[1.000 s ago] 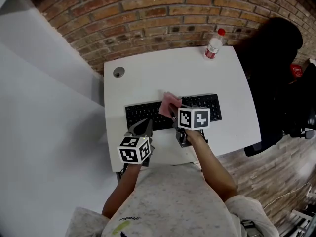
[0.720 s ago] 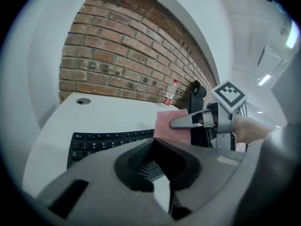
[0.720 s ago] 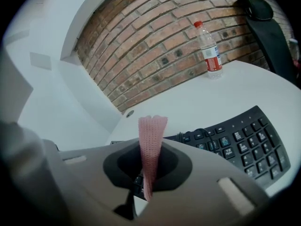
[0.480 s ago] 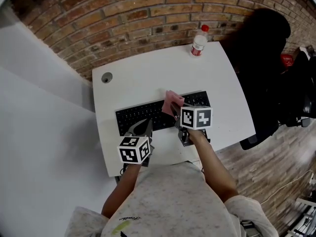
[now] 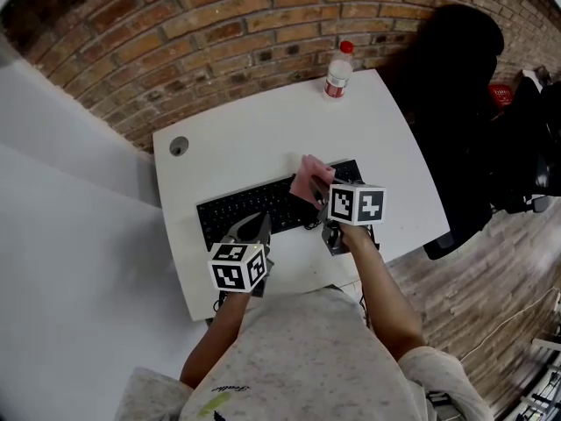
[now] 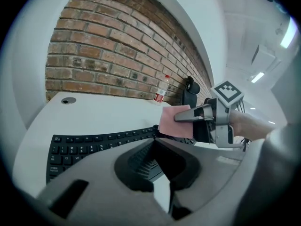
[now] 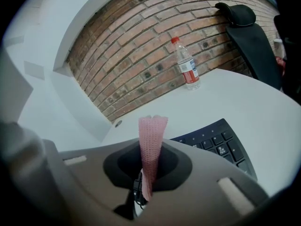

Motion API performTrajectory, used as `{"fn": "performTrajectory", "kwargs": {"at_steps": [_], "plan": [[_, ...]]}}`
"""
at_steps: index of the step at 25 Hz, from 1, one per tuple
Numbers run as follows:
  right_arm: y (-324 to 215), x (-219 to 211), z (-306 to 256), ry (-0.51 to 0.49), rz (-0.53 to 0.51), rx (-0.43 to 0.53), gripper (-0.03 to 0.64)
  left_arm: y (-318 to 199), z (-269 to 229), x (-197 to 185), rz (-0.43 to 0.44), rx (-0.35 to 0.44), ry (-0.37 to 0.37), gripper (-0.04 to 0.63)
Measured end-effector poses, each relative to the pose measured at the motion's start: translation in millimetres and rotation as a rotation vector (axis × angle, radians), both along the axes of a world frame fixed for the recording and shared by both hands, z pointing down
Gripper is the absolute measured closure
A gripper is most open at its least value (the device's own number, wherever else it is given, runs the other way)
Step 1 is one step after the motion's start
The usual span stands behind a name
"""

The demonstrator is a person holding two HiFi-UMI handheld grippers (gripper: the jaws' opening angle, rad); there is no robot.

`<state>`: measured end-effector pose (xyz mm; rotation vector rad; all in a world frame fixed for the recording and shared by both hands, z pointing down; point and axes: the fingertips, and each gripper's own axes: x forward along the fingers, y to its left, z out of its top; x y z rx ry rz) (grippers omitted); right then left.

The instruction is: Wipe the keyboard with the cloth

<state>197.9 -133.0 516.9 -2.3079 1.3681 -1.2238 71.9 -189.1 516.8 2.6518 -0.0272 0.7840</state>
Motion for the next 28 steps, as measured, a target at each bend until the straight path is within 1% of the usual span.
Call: {"fn": "performTrajectory", "kwargs": {"at_steps": [10, 19, 26, 28], "plan": [[32, 34, 4, -0.023, 0.086, 0.023, 0.592, 16, 2, 19, 0.051, 0.006, -0.012, 0.598], [68, 68, 21, -0.047, 0.178, 0.010, 0.592, 26, 1, 34, 0.089, 0.021, -0.024, 0.598], [94, 87, 21, -0.010, 0.229, -0.029, 0.594, 28, 2, 38, 0.106, 0.021, -0.026, 0.598], [97, 89, 16, 0.000, 0.236, -0.022, 0.592, 28, 2, 37, 0.110, 0.020, -0.024, 0.598]]}}
